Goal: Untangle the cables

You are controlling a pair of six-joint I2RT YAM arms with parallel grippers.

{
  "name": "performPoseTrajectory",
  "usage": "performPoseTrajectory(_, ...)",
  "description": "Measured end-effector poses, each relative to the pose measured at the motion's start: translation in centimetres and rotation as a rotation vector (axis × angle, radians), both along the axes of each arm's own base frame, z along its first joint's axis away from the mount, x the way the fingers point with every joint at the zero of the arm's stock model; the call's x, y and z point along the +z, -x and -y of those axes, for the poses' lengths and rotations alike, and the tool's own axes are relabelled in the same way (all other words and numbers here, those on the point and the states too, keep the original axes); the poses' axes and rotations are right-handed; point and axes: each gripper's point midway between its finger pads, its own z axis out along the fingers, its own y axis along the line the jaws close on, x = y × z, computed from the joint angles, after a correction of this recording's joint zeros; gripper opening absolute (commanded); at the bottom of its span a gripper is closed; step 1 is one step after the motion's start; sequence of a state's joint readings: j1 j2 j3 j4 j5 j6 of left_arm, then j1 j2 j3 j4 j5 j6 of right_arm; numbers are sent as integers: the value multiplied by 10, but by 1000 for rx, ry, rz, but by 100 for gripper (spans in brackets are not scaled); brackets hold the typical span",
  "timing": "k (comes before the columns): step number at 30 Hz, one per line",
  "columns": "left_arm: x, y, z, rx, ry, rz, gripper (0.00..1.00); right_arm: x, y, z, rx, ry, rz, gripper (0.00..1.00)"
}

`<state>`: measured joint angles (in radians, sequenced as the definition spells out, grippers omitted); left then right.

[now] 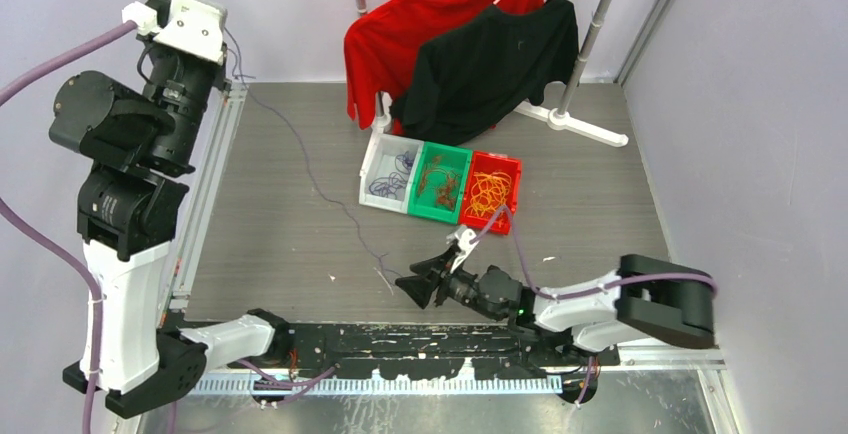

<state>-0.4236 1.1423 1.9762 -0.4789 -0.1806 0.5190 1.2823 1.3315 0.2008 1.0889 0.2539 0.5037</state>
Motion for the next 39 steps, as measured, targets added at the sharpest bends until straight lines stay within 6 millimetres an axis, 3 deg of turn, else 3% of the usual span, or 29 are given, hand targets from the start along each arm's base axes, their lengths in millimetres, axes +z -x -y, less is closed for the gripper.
performPoseTrajectory(2,8,-2,-6,37,-10,28,0,13,-1,8,-21,-26,7,62)
performPoseTrajectory(5,30,-2,-13,78,-13,86,0,13,-5,25,-73,-22,-10,63)
performPoseTrajectory(10,80,21,-25,97,29,213,0,-20,-12,58,-183,73,-64,61)
performPoseTrajectory(14,98,48,-26,39,53,263,0,-35,-16,70,-227,139,-78,62)
performPoseTrajectory(18,89,64,-22,-22,39,244,0,-40,-17,71,-227,200,-67,64)
performPoseTrajectory(22,65,64,-9,-92,10,177,0,-21,-21,60,-213,214,-27,69)
performPoseTrajectory(31,-1,45,42,-322,-60,-51,0,64,-24,-11,-81,144,83,69)
performPoseTrajectory(35,-28,44,61,-422,-54,-138,0,61,-19,-22,-31,158,86,67)
performPoseTrajectory(39,-39,50,79,-530,-13,-197,0,48,-14,-28,6,189,72,66)
